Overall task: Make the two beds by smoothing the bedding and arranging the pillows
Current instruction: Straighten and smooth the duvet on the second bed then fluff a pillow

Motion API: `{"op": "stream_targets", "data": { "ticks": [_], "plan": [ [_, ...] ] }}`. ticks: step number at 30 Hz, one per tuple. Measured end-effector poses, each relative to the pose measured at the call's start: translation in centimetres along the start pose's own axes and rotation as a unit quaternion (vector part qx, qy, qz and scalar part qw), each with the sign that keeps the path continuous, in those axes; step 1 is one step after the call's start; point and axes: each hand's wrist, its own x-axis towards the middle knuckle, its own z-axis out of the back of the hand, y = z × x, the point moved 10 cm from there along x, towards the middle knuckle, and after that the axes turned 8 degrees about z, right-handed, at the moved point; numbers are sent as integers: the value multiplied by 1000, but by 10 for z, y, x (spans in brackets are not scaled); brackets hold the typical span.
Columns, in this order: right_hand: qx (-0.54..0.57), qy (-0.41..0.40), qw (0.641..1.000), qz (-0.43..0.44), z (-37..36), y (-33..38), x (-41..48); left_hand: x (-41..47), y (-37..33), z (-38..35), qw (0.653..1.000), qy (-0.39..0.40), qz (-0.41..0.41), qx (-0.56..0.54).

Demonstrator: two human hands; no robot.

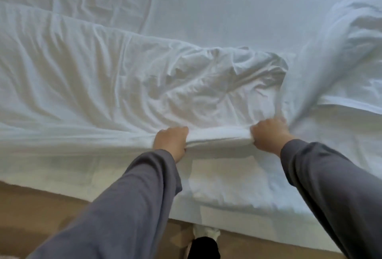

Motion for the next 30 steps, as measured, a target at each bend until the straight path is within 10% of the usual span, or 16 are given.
{"op": "stream_targets", "data": {
  "ticks": [10,30],
  "plan": [
    [157,60,983,77,-77,99,-53,-69,9,-66,989,68,5,129],
    [-158,44,986,-41,-110,-169,-36,-37,-223,-65,992,91,-64,-58]
  ]
}}
